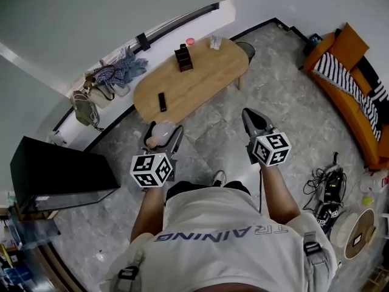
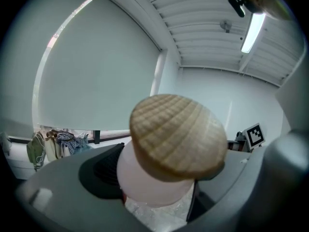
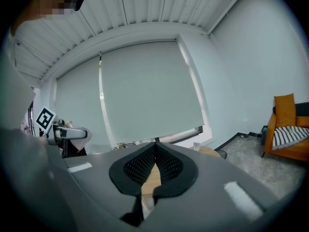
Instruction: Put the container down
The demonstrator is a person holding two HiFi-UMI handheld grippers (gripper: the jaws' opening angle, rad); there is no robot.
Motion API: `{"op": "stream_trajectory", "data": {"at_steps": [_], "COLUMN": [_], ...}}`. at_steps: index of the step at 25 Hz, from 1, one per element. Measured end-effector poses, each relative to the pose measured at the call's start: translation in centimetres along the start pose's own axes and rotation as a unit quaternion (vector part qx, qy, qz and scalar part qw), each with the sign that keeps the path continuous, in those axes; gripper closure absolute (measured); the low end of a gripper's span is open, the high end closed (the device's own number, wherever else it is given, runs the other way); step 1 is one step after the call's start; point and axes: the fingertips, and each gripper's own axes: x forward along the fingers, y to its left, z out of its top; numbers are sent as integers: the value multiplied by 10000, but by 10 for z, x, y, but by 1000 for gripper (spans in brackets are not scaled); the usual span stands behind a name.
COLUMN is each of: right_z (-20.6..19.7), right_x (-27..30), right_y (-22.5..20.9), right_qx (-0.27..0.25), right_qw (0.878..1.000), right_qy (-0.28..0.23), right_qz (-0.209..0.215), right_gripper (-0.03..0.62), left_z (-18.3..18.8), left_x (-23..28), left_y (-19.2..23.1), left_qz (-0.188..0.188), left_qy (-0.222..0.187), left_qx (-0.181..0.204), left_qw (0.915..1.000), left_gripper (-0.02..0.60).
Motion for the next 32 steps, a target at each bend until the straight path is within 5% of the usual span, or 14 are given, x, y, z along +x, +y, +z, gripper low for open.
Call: {"op": "stream_trajectory", "data": {"at_steps": [8,17,32], "right_z": [6,12,32], "right_x": [25,110,341], "right_y": [-78,-125,-126], "right_qx": [145,244,26], "right_qw": [9996,9981,9923], "right_qy": [106,540,1181], "right_qz": [-199,-186,379], "right_gripper": [580,580,580], "left_z": [-7,2,40], "left_x": [85,187,306], "left_y": [-20,11,188], "left_qz": [-167,-204,527], "left_qy": [194,444,585], "left_qx": [-134,-331,-447], "left_qw": [9996,9983,9959], "left_gripper": [175,175,175]}}
